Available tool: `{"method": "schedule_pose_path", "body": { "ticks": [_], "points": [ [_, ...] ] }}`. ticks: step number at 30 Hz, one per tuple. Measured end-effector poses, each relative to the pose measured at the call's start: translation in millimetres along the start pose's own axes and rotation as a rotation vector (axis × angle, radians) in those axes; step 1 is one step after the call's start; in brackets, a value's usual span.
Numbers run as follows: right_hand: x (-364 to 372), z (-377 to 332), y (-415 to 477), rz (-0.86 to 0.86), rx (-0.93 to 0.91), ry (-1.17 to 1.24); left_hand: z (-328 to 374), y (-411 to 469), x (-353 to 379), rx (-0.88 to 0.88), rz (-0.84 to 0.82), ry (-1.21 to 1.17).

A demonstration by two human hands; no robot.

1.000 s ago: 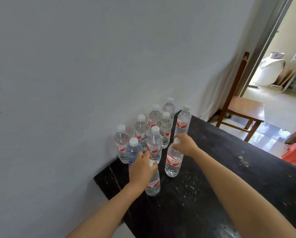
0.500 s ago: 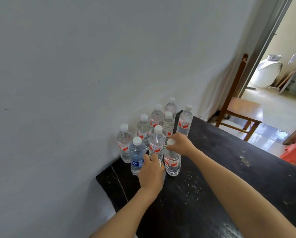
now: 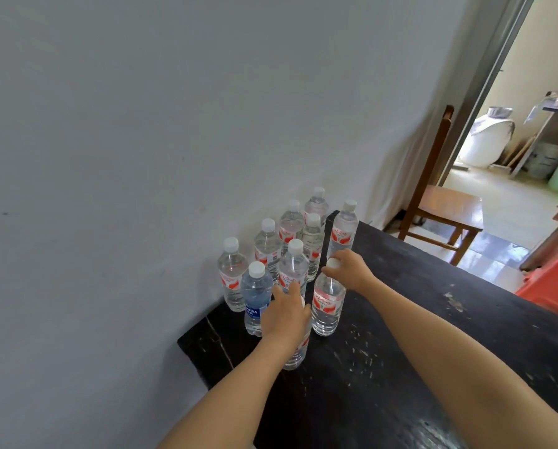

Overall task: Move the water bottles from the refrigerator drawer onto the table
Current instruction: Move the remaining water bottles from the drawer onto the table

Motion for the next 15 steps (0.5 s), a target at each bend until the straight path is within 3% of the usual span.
{"method": "schedule_pose_path", "body": {
  "ticks": [8, 15],
  "points": [
    [9.7, -5.4, -2.5, 0.023, -0.016, -0.064, -2.9, -3.4, -10.9, 0.013, -0.157, -0.029],
    [2.2, -7.5, -17.5, -0.047, 0.024, -0.214, -0.9, -2.5, -11.2, -0.001, -0.164, -0.02]
  ]
}}
Point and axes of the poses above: each hand's wrist, its own y-axis towards the middle knuckle, its own x-axis out of the palm, z = x × y, the point moved 2 cm from there along y, towards the middle knuckle, and after that the axes turned 12 degrees about x, right-handed, at the moved point
